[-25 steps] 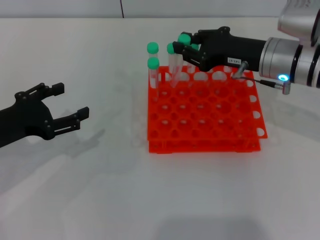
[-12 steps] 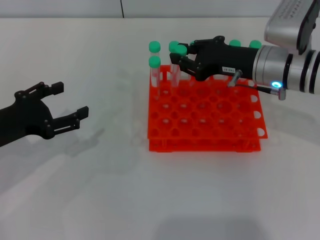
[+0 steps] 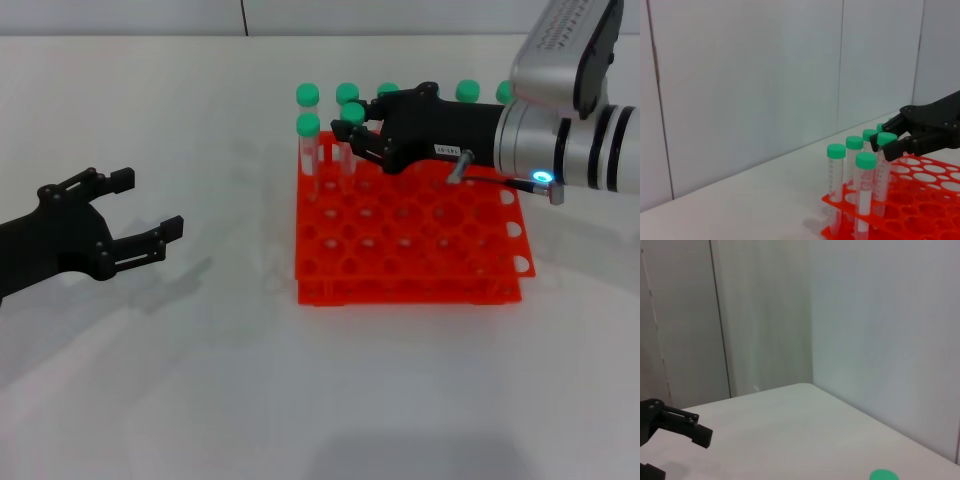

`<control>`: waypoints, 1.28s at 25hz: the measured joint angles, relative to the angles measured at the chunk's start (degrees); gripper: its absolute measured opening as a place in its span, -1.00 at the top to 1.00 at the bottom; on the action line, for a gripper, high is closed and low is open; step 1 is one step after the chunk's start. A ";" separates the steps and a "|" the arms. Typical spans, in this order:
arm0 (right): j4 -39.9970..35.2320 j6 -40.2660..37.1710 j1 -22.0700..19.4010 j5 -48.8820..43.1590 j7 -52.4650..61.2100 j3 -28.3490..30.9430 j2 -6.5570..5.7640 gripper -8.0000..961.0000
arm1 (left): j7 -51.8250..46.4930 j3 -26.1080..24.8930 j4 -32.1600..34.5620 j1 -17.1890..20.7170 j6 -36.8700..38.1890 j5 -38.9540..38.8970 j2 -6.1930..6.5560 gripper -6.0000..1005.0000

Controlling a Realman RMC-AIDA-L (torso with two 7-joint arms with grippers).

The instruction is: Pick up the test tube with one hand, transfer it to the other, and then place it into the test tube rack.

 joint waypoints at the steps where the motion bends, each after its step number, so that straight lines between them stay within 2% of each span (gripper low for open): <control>1: -0.08 -0.03 0.00 -0.03 0.00 -0.16 -0.04 0.44 | 0.00 0.00 -0.01 -0.01 -0.01 0.02 0.00 -0.74; 5: -0.57 -0.28 0.02 -0.20 -0.02 -0.77 -0.24 0.44 | 0.02 0.00 -0.04 -0.03 -0.04 0.00 0.00 -0.74; 11: -0.66 -0.09 0.03 -0.09 0.07 -0.58 -0.26 0.29 | 0.04 0.00 -0.13 0.06 -0.04 -0.03 0.00 -0.74; 16: -2.87 -1.48 -0.75 0.11 0.84 -0.45 -0.63 -0.08 | 0.05 -0.55 -0.20 0.38 -0.01 -0.23 0.00 -0.74; 20: -9.73 -6.90 -5.59 -1.28 2.70 1.64 -1.64 -0.09 | 0.20 -3.16 -0.73 0.60 0.78 -0.23 0.01 -0.74; 22: -11.64 -10.86 -9.02 -3.59 2.77 5.41 -2.11 -0.10 | 0.72 -4.54 -1.73 0.10 2.23 -0.20 0.13 -0.74; 24: -11.12 -15.32 -10.36 -6.46 2.78 10.44 -2.15 -0.10 | 1.06 -6.12 -2.77 -0.85 4.45 0.11 0.45 -0.74; 26: -8.64 -20.30 -10.80 -9.41 2.79 15.80 -2.22 -0.11 | 1.06 -7.60 -4.34 -2.07 6.99 0.71 1.37 -0.74; 28: -5.74 -24.18 -10.89 -11.92 2.68 20.07 -2.56 -0.11 | 0.96 -8.30 -7.18 -3.83 9.67 1.07 3.06 -0.74; 30: -3.87 -26.04 -10.82 -13.57 2.64 22.03 -2.94 -0.12 | 0.97 -8.52 -10.94 -5.94 11.72 1.21 5.21 -0.74; 32: -0.24 -28.52 -10.38 -16.94 2.75 24.23 -4.27 -0.12 | 1.01 -8.57 -15.30 -8.19 13.42 1.43 7.64 -0.74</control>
